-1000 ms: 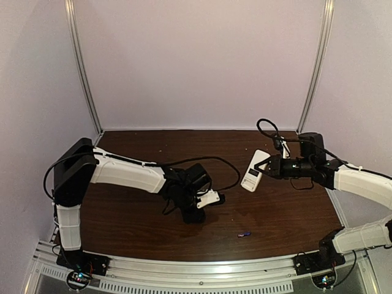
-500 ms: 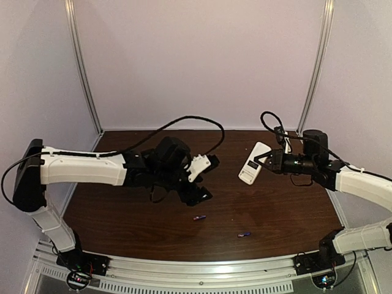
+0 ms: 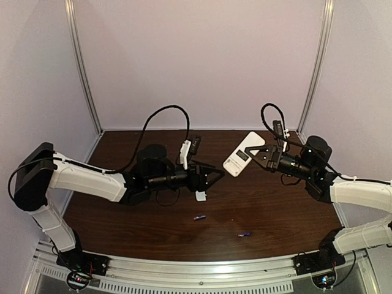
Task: Load the batteries into the remote control
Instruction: Pass from the right arm to the left
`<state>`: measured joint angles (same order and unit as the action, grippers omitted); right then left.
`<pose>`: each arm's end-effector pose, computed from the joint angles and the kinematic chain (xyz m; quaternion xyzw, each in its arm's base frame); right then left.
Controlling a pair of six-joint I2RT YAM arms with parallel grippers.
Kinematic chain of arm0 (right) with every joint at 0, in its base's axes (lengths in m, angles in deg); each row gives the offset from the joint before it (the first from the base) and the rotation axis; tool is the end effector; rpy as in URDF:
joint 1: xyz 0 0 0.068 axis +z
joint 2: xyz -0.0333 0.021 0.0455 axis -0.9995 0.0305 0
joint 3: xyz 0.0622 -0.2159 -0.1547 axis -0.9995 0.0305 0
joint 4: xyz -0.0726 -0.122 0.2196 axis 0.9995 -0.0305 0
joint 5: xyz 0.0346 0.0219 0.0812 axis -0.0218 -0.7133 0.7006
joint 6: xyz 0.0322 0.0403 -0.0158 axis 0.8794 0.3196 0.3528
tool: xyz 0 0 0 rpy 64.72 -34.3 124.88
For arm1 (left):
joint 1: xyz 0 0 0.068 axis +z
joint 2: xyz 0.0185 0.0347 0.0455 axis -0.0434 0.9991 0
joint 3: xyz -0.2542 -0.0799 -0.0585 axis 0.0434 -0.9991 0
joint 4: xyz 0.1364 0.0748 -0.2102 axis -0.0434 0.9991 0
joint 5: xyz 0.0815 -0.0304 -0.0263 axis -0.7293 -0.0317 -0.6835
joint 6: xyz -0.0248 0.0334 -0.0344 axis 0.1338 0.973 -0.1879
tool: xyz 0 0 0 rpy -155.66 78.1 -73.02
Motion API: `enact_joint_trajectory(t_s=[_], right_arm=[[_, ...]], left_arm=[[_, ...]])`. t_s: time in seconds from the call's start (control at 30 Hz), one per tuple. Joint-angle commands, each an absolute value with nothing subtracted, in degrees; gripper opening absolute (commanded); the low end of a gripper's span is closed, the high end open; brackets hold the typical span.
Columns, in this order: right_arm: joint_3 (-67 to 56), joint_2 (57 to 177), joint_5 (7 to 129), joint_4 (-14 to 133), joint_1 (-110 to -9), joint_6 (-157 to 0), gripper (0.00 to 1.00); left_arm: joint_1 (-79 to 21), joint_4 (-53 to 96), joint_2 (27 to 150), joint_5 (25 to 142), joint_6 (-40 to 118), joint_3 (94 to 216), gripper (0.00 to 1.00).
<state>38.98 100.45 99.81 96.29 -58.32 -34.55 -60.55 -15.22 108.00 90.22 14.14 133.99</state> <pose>0.2011 0.1421 0.2701 -0.1205 0.6851 0.6184 0.3655 0.1874 -0.3183 0.2378 0.2229 0.7057 -0.5559 0.3786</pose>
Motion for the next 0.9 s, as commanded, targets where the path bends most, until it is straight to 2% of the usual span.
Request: enact_joint_trajectory(t_s=[0.0, 0.1, 0.27, 0.6, 0.67, 0.7, 0.77, 0.87], right_arm=[[39.1, 101.08, 97.47, 105.27, -55.84, -31.58, 0.01], [39.24, 101.55, 96.92, 106.19, -54.53, -31.4, 0.01], [40.3, 102.93, 96.32, 109.81, -52.7, -30.07, 0.02], [40.22, 103.1, 98.73, 108.49, -51.69, -31.03, 0.08], [40.0, 102.09, 99.71, 105.6, -51.73, -32.29, 0.19], [39.76, 101.44, 100.35, 103.45, -51.91, -33.16, 0.32], [39.1, 99.64, 101.6, 98.36, -52.39, -36.03, 0.49], [38.26, 96.38, 103.35, 89.21, -53.56, -40.15, 0.71]], left_arm=[[-60.59, -30.67, 110.44, 93.8, 5.92, 133.17, 0.68], [-60.59, -35.36, 111.77, 95.4, 3.71, 132.63, 0.65], [-60.67, -37.93, 114.68, 98.62, 1.91, 134.1, 0.5], [-60.28, -40.72, 114.57, 102.31, 1.59, 133.02, 0.09], [-59.87, -40.15, 113.98, 104.15, 1.62, 132.44, 0.03], [-59.55, -39.47, 113.64, 105.37, 1.61, 132.25, 0.02], [-58.8, -36.14, 112.57, 108.49, 2.48, 131.95, 0.0], [-58.38, -27.19, 110.1, 113.51, 7.38, 133.36, 0.0]])
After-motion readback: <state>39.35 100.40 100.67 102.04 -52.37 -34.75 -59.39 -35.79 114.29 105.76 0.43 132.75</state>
